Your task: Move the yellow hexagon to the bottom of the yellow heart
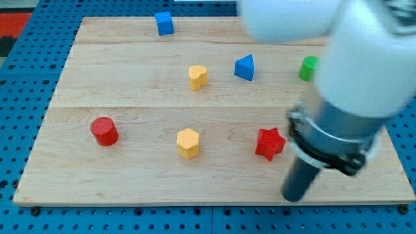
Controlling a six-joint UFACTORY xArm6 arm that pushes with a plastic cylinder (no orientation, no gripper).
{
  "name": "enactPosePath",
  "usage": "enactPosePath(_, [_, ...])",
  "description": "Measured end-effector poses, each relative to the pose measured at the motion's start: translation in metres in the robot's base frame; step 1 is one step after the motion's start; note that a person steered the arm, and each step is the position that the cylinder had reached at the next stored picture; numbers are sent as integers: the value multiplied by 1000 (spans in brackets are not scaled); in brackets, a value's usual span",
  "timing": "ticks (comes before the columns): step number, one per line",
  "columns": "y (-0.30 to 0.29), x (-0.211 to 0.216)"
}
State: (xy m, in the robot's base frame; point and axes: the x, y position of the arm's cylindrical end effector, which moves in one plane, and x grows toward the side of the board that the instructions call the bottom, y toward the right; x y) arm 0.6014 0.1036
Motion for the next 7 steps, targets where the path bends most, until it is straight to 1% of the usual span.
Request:
enactPosePath(1, [-16,-31])
enactPosePath(3, [-11,-31])
enactPosePath(4, [-54,-26])
enactPosePath(5, [-131,-36])
enactPosePath(6, [-187,-89])
enactPosePath(7, [-167,-129])
